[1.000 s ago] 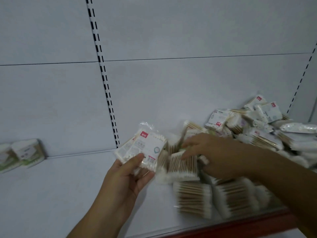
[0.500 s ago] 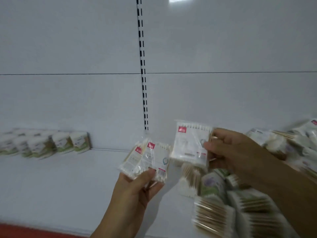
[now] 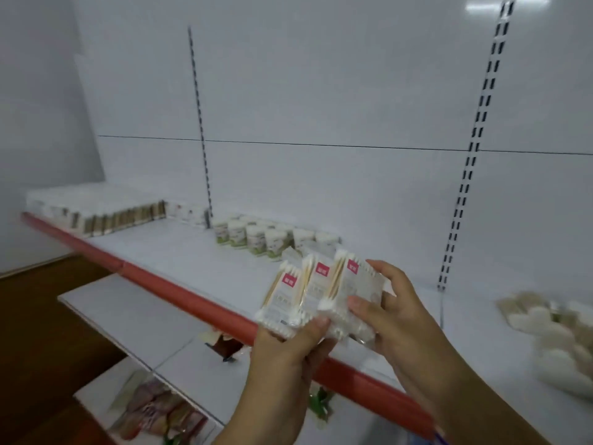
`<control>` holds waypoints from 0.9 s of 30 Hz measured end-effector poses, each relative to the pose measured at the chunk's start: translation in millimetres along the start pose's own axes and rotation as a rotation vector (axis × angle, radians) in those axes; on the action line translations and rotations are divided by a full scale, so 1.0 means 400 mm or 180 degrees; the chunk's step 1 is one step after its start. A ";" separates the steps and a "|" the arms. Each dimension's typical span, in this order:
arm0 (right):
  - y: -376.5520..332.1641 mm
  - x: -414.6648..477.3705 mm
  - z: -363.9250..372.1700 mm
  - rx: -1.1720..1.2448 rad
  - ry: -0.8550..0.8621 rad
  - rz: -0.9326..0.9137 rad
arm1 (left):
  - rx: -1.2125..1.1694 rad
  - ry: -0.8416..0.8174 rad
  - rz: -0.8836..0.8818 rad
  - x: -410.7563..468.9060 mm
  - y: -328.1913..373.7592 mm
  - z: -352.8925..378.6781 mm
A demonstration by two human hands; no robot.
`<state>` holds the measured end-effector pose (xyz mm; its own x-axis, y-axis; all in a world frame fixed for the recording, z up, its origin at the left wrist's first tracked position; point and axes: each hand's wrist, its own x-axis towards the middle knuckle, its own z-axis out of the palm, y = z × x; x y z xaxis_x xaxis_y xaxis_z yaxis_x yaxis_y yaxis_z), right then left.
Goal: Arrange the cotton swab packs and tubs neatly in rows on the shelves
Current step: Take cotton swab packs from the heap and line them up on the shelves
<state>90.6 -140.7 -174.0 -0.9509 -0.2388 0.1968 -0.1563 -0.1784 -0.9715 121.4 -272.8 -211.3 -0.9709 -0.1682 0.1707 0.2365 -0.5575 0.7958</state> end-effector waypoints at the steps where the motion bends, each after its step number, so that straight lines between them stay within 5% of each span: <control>1: 0.012 0.000 0.068 0.0215 -0.0129 0.0110 | 0.0039 0.0014 -0.0035 -0.017 0.042 -0.056; 6: 0.090 0.002 0.402 0.0728 -0.0305 0.0395 | -0.0307 0.0145 -0.0424 -0.091 0.281 -0.349; 13: 0.183 0.044 0.728 0.0840 -0.0581 0.0484 | -0.0313 0.0979 -0.0367 -0.096 0.449 -0.668; 27: 0.388 0.484 1.118 0.1299 -0.0909 0.0902 | 0.1389 0.1026 -0.0407 0.231 0.711 -1.065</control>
<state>1.6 -641.6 -227.5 -0.8219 -0.5693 0.0193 0.2639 -0.4105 -0.8728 115.3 -793.1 -216.6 -0.9136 -0.3996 -0.0750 0.0130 -0.2129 0.9770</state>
